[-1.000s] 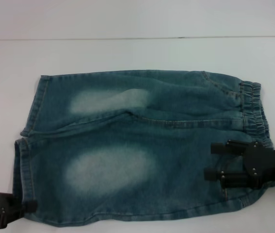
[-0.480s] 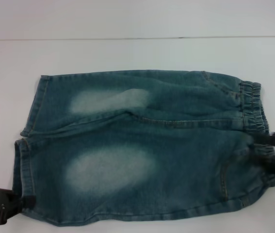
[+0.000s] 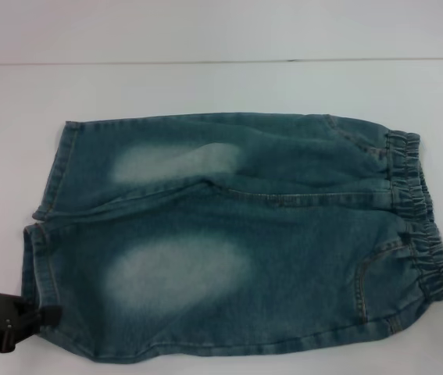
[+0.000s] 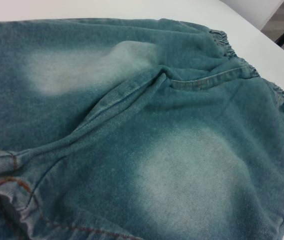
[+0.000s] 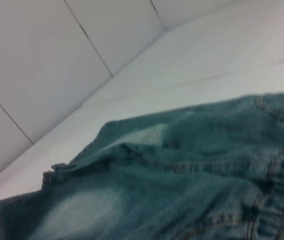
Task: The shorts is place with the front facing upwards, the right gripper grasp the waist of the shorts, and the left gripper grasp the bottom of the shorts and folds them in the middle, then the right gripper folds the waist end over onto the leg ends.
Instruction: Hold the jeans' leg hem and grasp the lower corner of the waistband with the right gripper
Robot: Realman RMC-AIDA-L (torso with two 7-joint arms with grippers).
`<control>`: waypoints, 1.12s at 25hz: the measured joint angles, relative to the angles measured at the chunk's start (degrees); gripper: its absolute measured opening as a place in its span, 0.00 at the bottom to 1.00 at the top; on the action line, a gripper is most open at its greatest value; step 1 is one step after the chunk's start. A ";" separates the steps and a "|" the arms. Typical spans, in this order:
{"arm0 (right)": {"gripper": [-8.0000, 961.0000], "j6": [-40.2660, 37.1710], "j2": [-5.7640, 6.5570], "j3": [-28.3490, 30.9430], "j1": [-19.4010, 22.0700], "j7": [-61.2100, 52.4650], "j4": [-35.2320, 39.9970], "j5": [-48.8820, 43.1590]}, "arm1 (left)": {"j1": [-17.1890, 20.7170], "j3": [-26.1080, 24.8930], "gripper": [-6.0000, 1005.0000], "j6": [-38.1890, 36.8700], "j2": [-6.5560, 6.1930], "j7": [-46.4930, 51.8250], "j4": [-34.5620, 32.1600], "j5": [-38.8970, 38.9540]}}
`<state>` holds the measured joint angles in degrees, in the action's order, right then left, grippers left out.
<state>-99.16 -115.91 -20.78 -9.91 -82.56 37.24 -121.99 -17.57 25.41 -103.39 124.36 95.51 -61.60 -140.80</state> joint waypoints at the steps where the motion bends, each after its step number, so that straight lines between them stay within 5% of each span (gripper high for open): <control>1: 0.95 0.05 0.00 0.01 -0.08 -0.94 -0.04 -0.63 | 0.00 0.05 0.02 0.03 0.00 0.02 0.00 0.00; 16: 0.95 1.84 2.29 -0.06 -3.80 -15.93 -0.13 -4.35 | -0.27 0.52 0.03 0.12 0.00 -0.01 -0.02 0.00; 28: 0.95 3.67 2.53 -0.31 -5.53 -18.53 0.38 -6.67 | -0.31 1.81 0.03 -0.22 0.10 0.26 -0.18 0.11</control>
<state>-95.50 -113.38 -21.09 -15.43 -101.09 37.61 -128.66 -17.88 27.22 -103.61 124.46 95.77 -61.78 -140.69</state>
